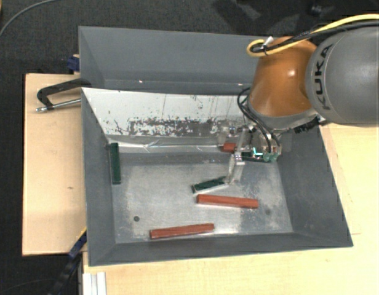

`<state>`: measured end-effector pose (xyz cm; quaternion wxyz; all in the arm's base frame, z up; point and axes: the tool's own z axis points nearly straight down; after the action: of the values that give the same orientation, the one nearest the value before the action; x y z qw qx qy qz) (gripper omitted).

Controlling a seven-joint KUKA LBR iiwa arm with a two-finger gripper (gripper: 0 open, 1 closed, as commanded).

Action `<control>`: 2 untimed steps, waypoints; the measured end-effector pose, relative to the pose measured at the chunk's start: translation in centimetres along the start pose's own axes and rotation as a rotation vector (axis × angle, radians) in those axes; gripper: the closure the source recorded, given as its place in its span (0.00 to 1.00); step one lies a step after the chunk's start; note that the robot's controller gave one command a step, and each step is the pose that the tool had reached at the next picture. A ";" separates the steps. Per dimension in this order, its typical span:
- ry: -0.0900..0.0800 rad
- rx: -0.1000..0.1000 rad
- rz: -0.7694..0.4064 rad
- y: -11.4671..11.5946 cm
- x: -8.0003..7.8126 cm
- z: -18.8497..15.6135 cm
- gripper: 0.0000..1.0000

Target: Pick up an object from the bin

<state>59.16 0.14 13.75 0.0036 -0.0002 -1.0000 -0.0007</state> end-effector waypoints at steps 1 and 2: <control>0.001 -0.001 0.088 1.9 4.8 7.1 0.00; -0.014 -0.001 0.089 1.8 4.3 6.4 1.00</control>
Offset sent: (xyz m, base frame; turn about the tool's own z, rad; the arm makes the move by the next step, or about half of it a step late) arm -0.0465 0.0170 -0.0675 0.0895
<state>54.78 1.97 7.40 -0.0032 -0.0444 -0.9990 -0.0011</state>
